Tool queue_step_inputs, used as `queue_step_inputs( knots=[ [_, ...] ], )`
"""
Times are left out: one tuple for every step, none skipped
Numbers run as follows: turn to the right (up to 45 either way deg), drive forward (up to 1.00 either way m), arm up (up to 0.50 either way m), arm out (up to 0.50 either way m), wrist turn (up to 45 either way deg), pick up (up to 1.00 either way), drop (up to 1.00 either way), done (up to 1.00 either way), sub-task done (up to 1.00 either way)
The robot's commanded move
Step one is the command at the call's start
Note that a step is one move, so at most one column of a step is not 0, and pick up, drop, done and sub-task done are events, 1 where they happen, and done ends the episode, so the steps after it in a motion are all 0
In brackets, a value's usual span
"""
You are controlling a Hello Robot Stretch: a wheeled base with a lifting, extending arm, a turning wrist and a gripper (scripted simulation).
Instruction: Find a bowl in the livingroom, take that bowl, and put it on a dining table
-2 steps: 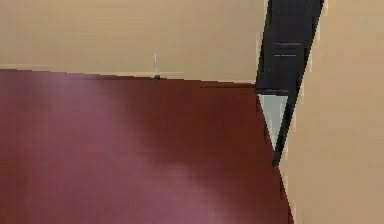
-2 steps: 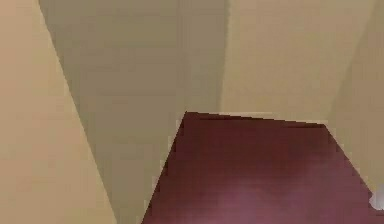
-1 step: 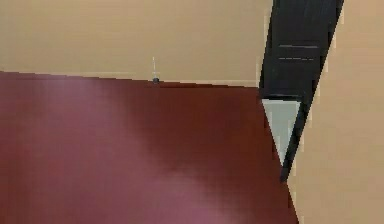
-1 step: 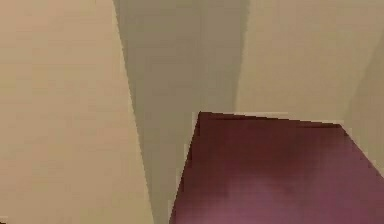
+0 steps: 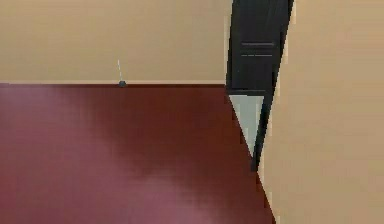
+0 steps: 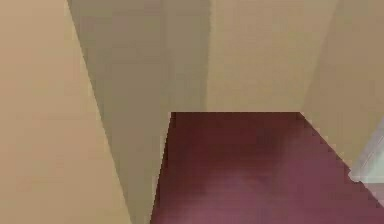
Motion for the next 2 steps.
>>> queue_step_inputs(
  knots=[
    [0.0,1.00,0.00,0.00,0.0,0.00,0.00,0.00,0.00],
    [0.0,0.65,0.00,0.00,0.0,0.00,0.00,0.00,0.00]
  ],
)
